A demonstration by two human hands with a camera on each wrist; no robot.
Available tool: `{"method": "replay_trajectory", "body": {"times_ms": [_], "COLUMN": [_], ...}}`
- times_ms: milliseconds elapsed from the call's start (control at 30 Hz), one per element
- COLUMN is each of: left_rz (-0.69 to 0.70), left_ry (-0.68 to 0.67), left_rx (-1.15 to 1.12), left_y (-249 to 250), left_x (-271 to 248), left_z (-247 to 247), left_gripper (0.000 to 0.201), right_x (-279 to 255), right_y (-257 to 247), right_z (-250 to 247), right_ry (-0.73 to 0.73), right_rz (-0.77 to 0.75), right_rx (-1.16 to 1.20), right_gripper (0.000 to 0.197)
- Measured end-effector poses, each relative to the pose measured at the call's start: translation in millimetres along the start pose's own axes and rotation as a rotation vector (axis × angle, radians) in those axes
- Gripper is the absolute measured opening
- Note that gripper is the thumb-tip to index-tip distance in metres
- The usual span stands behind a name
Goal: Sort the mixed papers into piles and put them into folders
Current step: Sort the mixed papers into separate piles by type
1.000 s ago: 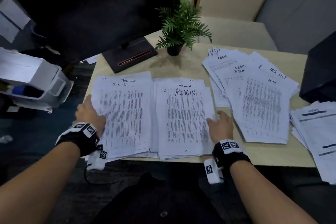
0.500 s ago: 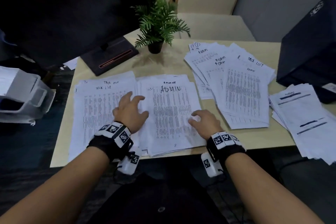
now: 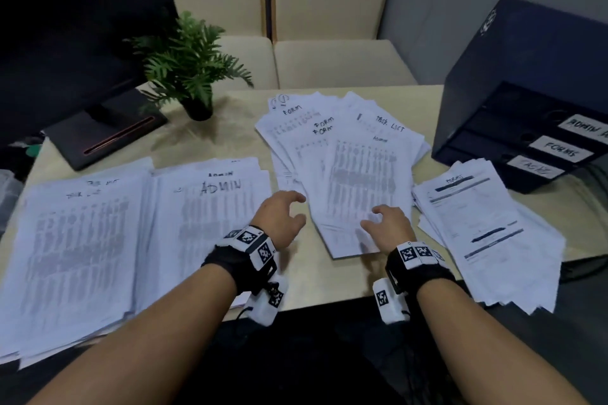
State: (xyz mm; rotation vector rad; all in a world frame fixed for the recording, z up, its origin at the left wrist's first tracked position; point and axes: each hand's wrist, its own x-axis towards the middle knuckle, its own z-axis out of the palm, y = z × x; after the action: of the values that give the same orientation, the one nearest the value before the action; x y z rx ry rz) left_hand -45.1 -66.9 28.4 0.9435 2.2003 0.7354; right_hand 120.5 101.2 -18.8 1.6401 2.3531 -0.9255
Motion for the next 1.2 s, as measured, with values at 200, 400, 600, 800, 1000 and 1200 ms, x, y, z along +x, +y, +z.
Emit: {"method": "replay_trajectory", "body": {"times_ms": [200,400,600,800,1000,1200], "left_rz": [-0.142,-0.243,-0.251,-0.325,-0.341,-0.361], "left_ry": [-0.027,-0.074,-0.070,0.017,0.052,0.089], "left_rx": [-0.015,0.007,0.021,-0.178,-0.330,-0.303], "left_y": [35,43,37,29,17,14], "left_x": [37,60,68,73,71,65], "left_z": [55,78,87,83,73,72], "left_gripper": [0.041,0.050,0.052,0.067,0.051,0.021], "right_x": [42,68,78,75,66,62], "right_y": [50,63,62,72,88,91], "right_z": [-31,-34,-35,-42,-41,-36], "right_ry": [0.042,-0.009,0.047,0.001,-0.119,-0.054], "right_rz": [0.088,0.111,0.100,-0.005,0.032,0.046], "right_rx": [-0.003,0.129,0.302,0.591,0.599,0.361], "right_gripper": [0.060,0.054,0.026,0.008,0.016,0.021]}}
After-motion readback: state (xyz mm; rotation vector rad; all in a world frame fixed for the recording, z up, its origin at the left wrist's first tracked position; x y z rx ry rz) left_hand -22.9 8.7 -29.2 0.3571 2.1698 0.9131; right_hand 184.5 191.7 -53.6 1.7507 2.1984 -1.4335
